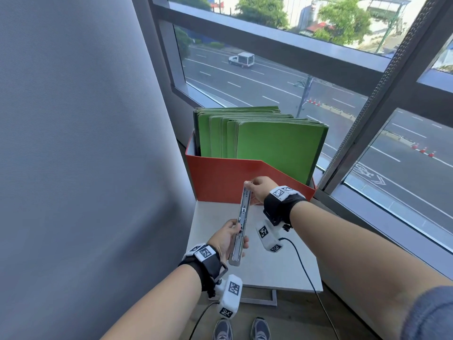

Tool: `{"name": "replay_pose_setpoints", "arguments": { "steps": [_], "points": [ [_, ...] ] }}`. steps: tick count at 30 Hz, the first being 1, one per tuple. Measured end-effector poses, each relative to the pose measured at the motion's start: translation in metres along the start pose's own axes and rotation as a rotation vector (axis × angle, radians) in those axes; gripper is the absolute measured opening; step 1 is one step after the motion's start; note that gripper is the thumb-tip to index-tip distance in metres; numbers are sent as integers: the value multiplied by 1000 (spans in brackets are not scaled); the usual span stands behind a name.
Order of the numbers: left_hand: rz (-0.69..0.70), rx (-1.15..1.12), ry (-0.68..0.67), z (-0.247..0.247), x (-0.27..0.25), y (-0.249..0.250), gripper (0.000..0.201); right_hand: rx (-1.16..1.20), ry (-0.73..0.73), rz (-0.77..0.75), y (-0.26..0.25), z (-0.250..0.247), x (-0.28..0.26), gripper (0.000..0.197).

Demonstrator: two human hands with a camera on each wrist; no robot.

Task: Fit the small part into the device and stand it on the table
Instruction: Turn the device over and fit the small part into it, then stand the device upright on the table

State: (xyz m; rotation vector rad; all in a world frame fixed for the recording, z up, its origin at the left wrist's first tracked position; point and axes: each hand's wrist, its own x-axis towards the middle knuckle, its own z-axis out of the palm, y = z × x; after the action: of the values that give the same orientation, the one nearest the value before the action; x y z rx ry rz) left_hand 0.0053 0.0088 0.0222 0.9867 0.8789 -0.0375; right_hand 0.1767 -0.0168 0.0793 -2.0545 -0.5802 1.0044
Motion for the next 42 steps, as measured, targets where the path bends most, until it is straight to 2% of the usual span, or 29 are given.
{"name": "replay_pose_setpoints", "arguments": {
  "steps": [6, 11, 17, 21, 25, 27, 30, 34, 37, 42],
  "points": [
    [-54, -52, 57, 3, 11, 3, 16, -169, 37, -266, -6, -1, -20, 19],
    [-151, -161, 65, 4, 22, 10, 52, -183, 36, -402, 0, -2, -47, 16],
    [-95, -172, 39, 6, 32, 18, 63, -256, 8, -549, 18, -1, -73, 17],
    [-62, -192, -65, 9, 33, 22, 53, -292, -1, -570, 41, 6, -78, 21],
    [-33, -151, -80, 14, 30, 25, 20, -305, -57, -577, 62, 14, -79, 23],
    [16, -155, -14, 13, 34, 23, 24, -235, -33, -529, 67, 13, -76, 23],
    [33, -161, -17, 12, 37, 21, 34, -138, 9, -311, 70, 11, -66, 28],
    [60, -141, 26, 8, 41, 17, 36, 92, -69, -61, 72, 14, -54, 38],
    [64, -161, 45, 8, 40, 14, 36, 270, -141, 31, 70, 18, -51, 35],
    [72, -219, 46, 9, 39, 13, 38, 430, -228, 100, 71, 27, -49, 27]
  ]
}}
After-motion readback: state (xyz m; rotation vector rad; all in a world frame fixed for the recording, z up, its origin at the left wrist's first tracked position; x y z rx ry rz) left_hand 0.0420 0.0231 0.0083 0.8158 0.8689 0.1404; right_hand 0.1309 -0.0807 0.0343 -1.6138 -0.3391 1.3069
